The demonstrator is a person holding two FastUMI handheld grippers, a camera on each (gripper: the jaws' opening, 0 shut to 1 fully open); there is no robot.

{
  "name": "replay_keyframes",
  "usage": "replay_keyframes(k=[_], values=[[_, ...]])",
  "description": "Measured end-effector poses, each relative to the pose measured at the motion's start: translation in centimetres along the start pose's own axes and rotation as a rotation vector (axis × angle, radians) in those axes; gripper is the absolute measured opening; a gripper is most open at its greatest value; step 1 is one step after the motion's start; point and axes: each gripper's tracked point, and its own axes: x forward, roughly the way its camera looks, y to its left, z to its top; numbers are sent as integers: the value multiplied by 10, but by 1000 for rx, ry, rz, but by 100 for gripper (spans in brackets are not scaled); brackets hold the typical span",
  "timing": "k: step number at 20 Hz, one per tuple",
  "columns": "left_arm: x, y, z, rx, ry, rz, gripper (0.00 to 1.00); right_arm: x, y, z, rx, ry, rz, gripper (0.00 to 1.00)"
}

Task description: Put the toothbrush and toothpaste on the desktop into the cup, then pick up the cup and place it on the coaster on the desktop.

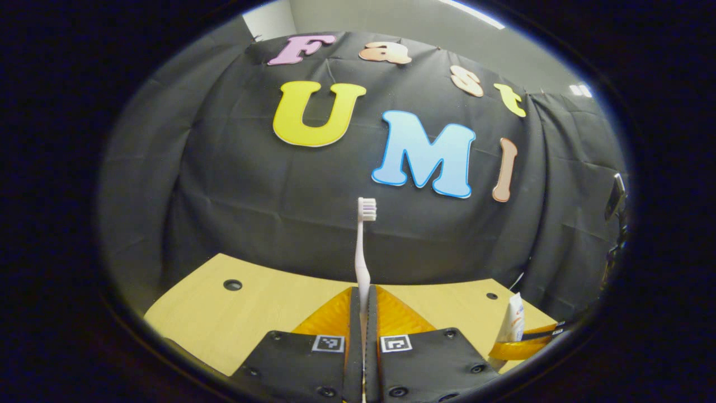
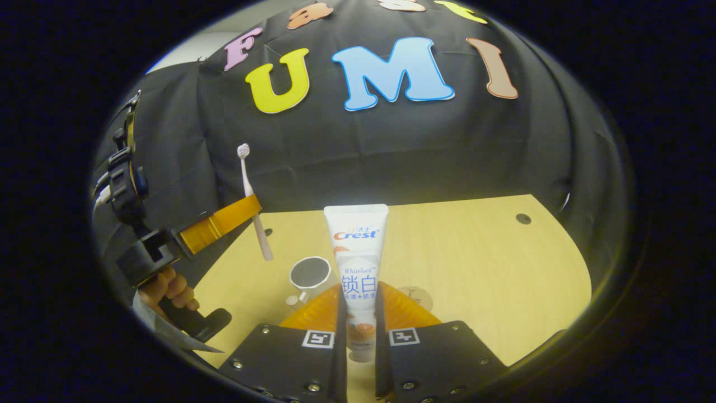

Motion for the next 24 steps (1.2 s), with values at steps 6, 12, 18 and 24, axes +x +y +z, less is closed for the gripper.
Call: replay_keyframes(k=[6,12,18,24], values=[[41,7,-42,-77,53,-16,9,8,-12,-10,-6,34,-42,21],[57,8,-89,-63,119,-22,9,16,-16,-15,-4,65,-51,21],[54,11,-115,-75,180,-12,13,20,-11,-20,15,91,-34,21],[42,10,-118,-89,213,-35,35,25,-5,-20,6,98,-15,21]])
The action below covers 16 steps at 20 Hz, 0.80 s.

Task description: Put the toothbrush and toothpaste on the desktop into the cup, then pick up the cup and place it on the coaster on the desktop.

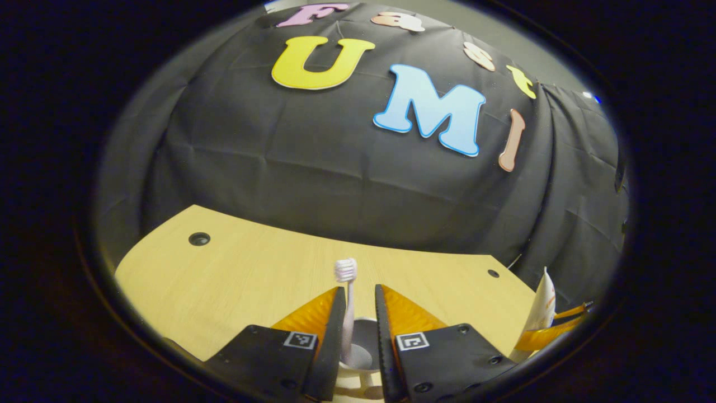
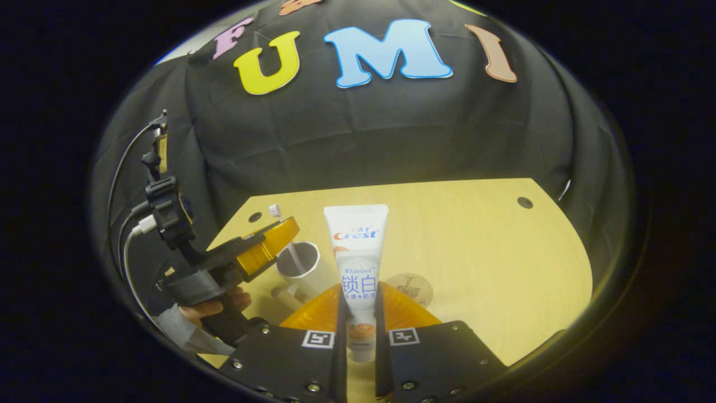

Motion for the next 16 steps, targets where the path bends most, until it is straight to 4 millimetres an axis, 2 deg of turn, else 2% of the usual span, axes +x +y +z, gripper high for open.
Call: replay_keyframes(k=[1,2,4,8,16], values=[[-2,0,-4,-3,10,3,51,0,2,1,-5,-3,5,21],[-5,0,-4,-9,13,-1,58,2,5,4,-10,-7,12,21],[-13,3,3,-7,1,14,91,6,11,11,-23,-21,24,21],[-28,11,17,12,-29,42,94,18,27,34,-50,-62,51,21],[-87,47,31,-4,-64,138,94,53,76,68,-90,-167,174,21]])
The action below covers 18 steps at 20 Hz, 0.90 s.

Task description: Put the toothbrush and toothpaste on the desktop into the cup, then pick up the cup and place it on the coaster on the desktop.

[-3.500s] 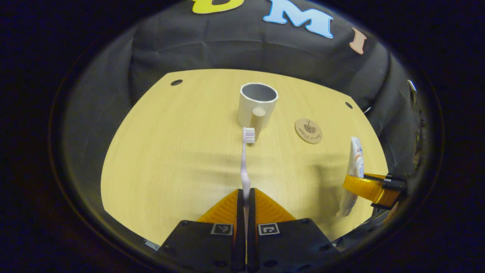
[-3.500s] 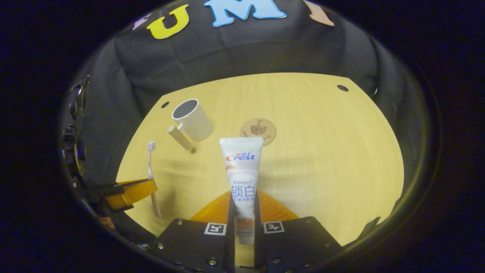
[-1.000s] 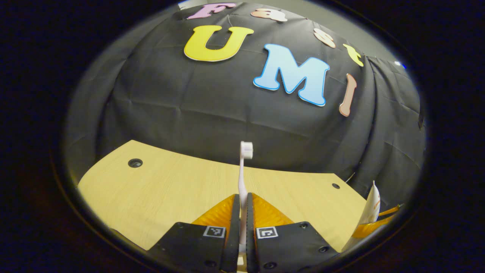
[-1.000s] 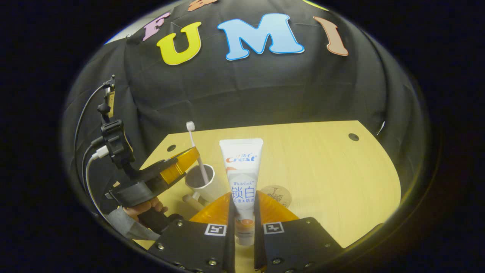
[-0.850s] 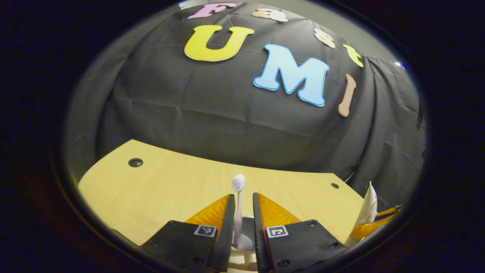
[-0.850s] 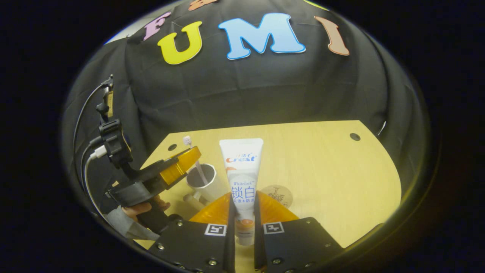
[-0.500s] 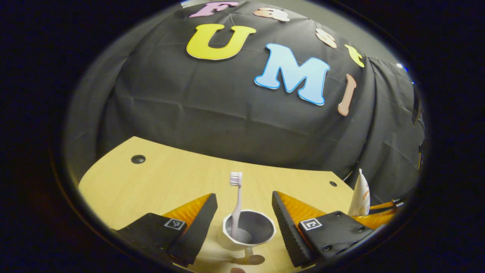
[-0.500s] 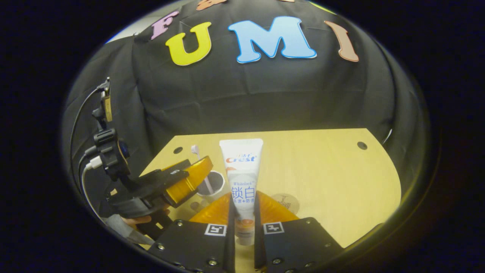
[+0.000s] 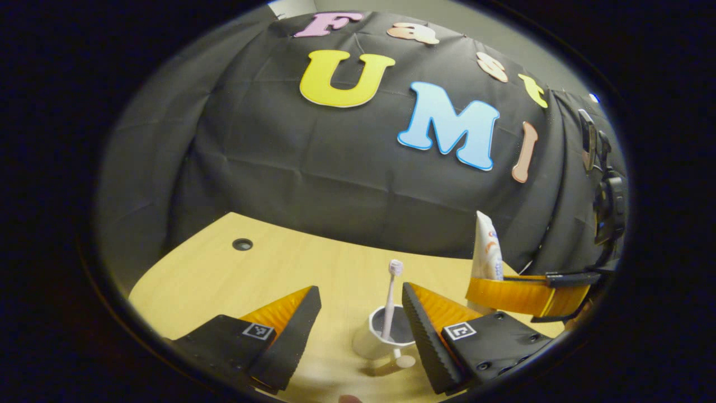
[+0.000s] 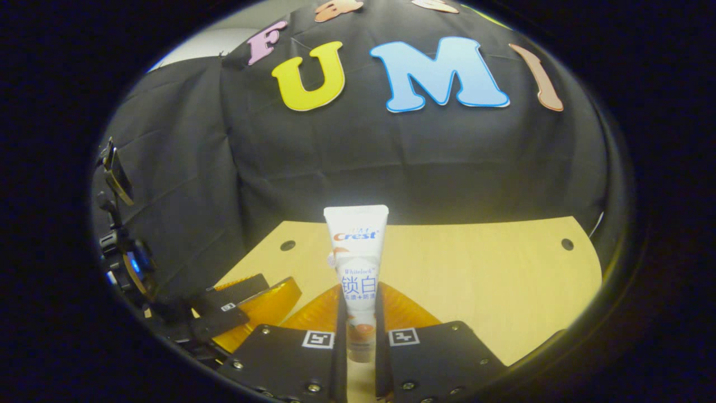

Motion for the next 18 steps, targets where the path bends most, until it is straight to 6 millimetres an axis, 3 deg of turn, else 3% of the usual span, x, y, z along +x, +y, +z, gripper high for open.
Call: replay_keyframes(k=[8,13,17,18], values=[[-36,44,-4,-38,9,87,94,44,26,18,-72,-114,48,19],[-50,64,-8,-46,18,115,94,69,34,2,-113,-90,41,20],[-53,76,-7,-47,17,123,94,73,33,-12,-190,-58,-4,24],[-52,77,-7,-49,19,123,94,74,32,-13,-199,-47,-11,19]])
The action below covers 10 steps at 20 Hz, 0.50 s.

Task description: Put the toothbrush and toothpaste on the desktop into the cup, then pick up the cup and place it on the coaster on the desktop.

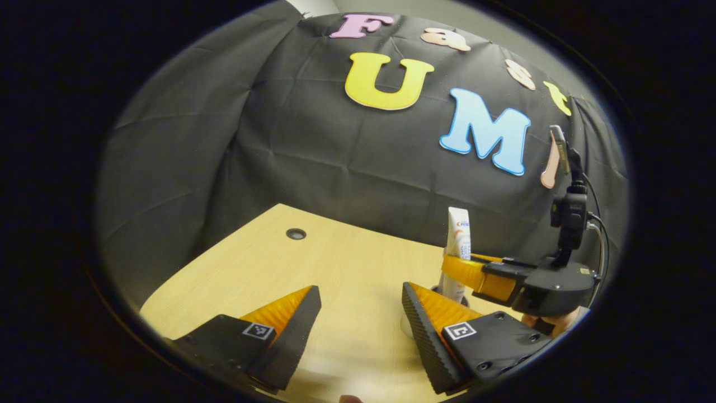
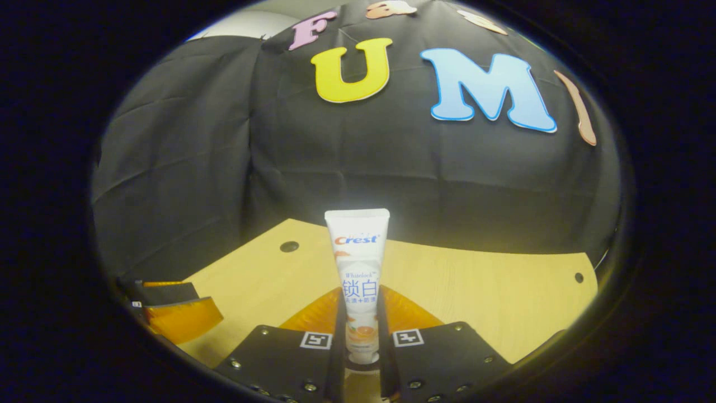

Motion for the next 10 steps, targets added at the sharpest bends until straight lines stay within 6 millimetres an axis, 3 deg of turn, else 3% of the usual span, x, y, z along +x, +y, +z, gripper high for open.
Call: replay_keyframes(k=[1,5,6,7,10], values=[[1,0,-1,-2,4,-4,94,1,1,-2,2,13,3,26],[1,-5,-2,-4,8,-20,94,-10,4,-13,7,54,13,31],[2,-6,-1,0,8,-21,94,-13,4,-11,-3,52,7,42],[2,-7,-2,4,6,-25,94,-13,3,-9,-11,48,-5,43],[0,-11,1,13,4,-33,94,-18,1,-6,-14,47,-13,59]])
